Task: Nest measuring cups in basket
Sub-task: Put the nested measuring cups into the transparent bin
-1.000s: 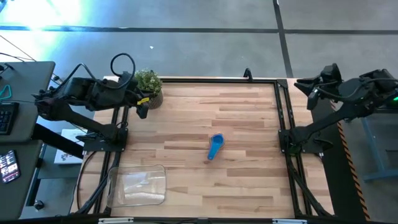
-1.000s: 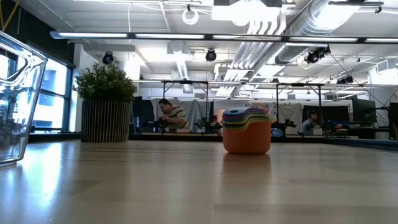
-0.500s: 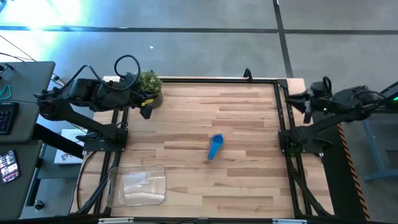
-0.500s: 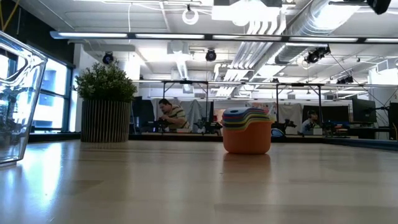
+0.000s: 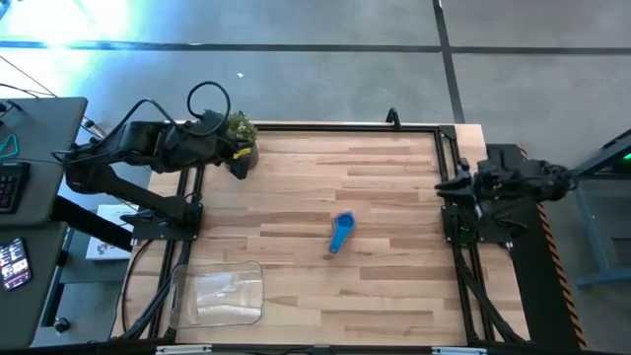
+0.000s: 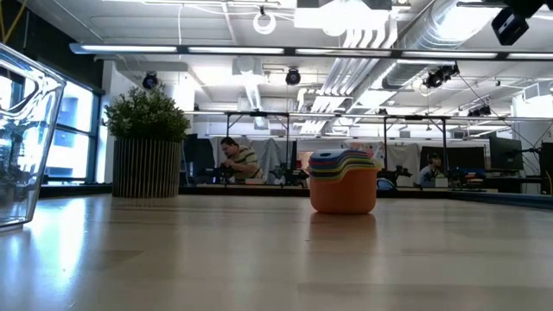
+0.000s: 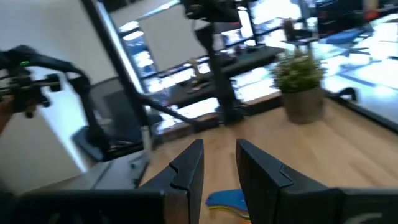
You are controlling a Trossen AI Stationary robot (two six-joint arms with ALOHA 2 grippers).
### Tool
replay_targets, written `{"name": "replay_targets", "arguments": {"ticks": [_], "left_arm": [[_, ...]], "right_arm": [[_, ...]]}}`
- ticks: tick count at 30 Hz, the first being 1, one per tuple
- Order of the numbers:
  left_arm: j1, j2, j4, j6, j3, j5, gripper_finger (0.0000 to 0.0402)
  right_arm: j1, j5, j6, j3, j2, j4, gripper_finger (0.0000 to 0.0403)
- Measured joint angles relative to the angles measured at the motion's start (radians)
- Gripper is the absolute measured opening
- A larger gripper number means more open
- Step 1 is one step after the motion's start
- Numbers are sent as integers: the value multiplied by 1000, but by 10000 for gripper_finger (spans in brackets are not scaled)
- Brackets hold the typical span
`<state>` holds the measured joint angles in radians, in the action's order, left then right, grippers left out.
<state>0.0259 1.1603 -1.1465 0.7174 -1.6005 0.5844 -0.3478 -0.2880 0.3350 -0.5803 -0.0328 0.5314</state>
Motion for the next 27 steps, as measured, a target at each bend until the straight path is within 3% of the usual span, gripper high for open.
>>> {"name": "replay_targets", "arguments": {"ticks": [15,27], "left_arm": [[-14,58,1,14,0,-38,53],[-14,92,46,31,1,-107,53]], "right_arm": [[0,192,5,367,28,-416,86],[0,220,53,570,28,-598,86]]}}
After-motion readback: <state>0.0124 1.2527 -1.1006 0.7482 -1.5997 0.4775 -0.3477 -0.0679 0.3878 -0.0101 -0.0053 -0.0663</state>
